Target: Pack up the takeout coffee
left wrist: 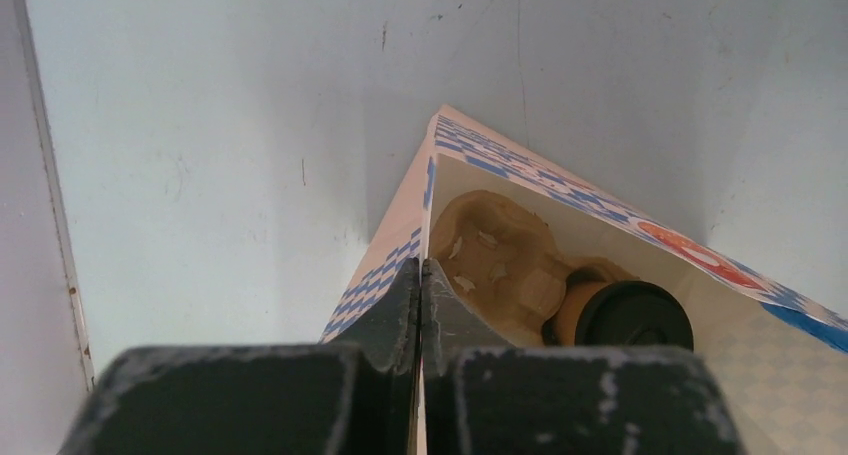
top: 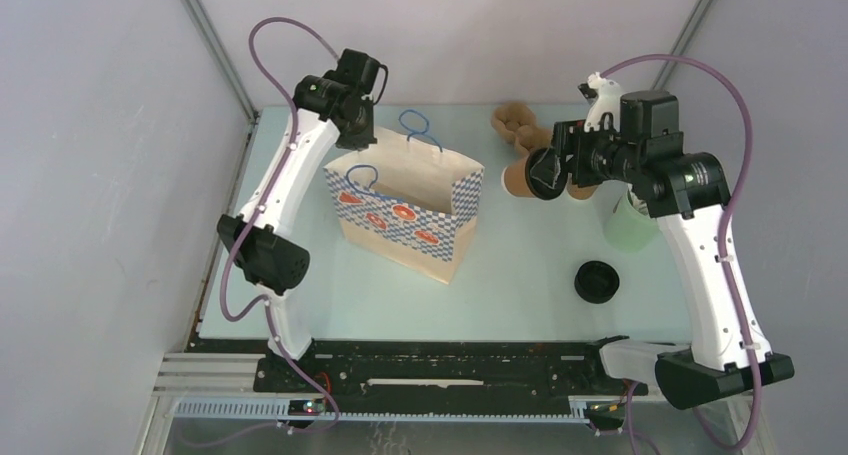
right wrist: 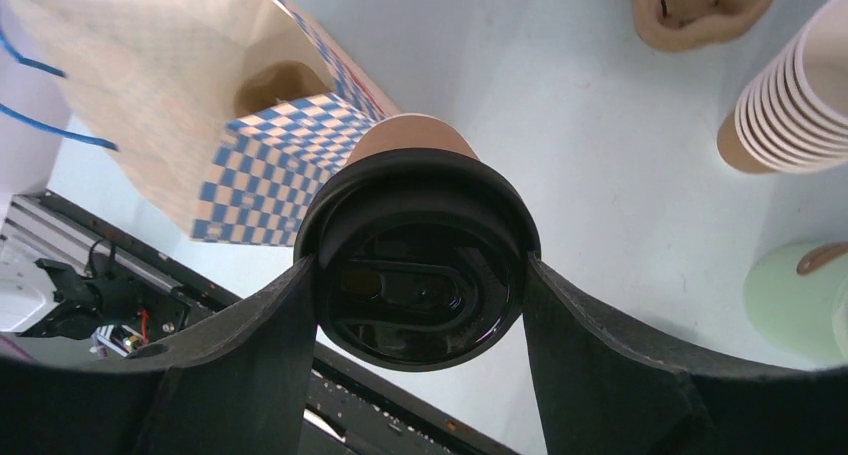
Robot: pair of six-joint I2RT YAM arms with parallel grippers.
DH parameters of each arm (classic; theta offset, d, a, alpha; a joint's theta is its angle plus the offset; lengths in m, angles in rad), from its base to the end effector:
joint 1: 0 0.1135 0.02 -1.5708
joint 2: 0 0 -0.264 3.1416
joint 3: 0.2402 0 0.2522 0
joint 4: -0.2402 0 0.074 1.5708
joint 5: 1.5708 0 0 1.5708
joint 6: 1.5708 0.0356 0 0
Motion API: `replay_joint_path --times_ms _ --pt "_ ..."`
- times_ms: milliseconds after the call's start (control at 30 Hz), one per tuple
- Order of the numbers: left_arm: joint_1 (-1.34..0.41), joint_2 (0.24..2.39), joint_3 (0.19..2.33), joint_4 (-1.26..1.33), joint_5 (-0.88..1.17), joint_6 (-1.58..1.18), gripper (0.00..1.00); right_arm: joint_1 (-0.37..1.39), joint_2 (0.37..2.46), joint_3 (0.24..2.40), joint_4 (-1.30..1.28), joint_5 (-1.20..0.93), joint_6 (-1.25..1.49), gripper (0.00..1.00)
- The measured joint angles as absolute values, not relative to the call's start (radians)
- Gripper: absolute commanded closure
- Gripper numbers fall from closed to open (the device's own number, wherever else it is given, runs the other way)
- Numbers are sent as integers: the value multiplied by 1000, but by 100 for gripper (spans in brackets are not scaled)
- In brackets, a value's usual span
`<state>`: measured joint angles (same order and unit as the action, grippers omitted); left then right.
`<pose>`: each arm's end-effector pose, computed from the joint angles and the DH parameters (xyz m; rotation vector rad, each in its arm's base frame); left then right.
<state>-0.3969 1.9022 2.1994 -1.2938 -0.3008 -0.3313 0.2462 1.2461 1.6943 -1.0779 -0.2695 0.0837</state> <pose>0.3557 -0.1376 0.4016 -0.0298 2.5035 0.0912 0.2092 0.0623 0.4601 -0.3313 2.1906 0.4802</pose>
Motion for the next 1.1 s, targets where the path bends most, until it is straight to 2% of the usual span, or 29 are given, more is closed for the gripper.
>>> replay_joint_path --times_ms 133,467,767,1100 --pt "-412 1856 2174 -1257 -303 -326 100 246 1212 1698 -1038 -319 84 65" --pt "-474 1448 1751 -989 -284 -303 100 244 1132 1675 -871 -349 127 68" --pt "-492 1389 1586 -802 -230 -258 100 171 1093 1533 -778 -246 166 71" --pt "-511 1324 1517 -704 -226 -218 100 121 1107 1426 -731 -238 194 71"
